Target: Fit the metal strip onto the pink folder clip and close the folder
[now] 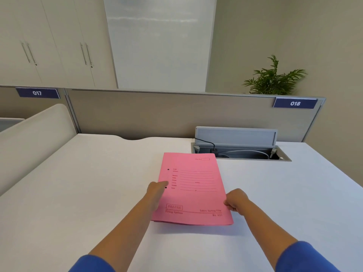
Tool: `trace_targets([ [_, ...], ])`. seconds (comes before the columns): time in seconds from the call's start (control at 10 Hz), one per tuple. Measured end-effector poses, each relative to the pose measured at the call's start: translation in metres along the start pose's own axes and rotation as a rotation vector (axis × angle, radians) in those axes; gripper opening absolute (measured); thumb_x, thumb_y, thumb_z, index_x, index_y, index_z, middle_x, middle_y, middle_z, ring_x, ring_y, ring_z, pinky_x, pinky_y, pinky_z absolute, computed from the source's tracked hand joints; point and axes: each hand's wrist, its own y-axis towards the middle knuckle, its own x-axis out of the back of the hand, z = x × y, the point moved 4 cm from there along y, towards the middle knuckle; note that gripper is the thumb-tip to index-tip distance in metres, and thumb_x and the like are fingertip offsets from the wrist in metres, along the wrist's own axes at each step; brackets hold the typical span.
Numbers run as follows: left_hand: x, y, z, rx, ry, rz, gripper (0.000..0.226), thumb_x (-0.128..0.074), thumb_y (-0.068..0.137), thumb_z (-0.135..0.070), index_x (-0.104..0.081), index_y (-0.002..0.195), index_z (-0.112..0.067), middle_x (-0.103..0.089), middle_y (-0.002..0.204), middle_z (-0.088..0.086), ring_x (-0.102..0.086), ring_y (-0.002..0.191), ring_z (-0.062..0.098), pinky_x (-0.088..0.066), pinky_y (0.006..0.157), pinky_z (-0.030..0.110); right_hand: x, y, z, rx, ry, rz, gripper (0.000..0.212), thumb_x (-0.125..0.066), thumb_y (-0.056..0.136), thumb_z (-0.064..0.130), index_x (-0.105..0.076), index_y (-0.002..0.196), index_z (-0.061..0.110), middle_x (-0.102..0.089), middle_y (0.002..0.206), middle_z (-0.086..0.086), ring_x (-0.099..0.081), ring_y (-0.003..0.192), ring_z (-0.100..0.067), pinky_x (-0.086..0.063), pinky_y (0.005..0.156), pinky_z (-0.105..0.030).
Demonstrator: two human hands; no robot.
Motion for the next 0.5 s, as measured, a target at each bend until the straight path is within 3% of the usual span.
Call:
trace_targets([
  [0.3, 0.002, 0.01, 0.004, 0.015, 0.077, 0.018, 0.042, -0.049, 0.094, -0.016, -0.046, 0.13, 0.006, -0.053, 0.134, 0.019, -0.05, 0.116, 0.031, -0.035, 0.101, 0.039, -0.008, -0.001, 0.009, 0.016, -0.094, -0.083, 0.031, -0.054, 0.079, -0.009, -0.043, 0.054, 0.006, -0.048, 0.058, -0.01, -0.054, 0.067, -0.029, -0.047, 0.067, -0.028],
  [0.4, -0.003, 0.006, -0.004, -0.024, 0.16, -0.023, 0.051, -0.05, 0.093, -0.016, -0.034, 0.137, 0.003, -0.046, 0.137, 0.016, -0.049, 0.116, 0.031, -0.037, 0.094, 0.035, 0.0, -0.016, 0.024, 0.056, -0.165, -0.077, 0.027, -0.059, 0.083, 0.002, -0.045, 0.06, 0.006, -0.049, 0.061, -0.007, -0.052, 0.061, -0.022, -0.044, 0.061, -0.026],
  [0.5, -0.006, 0.005, -0.019, -0.08, 0.272, -0.133, 0.059, -0.049, 0.091, -0.022, -0.026, 0.141, 0.001, -0.037, 0.144, 0.018, -0.041, 0.131, 0.033, -0.038, 0.108, 0.044, 0.016, -0.04, 0.063, 0.249, -0.125, -0.112, 0.021, -0.061, 0.086, 0.009, -0.066, 0.101, -0.004, -0.068, 0.103, -0.019, -0.064, 0.093, -0.028, -0.05, 0.077, -0.029],
])
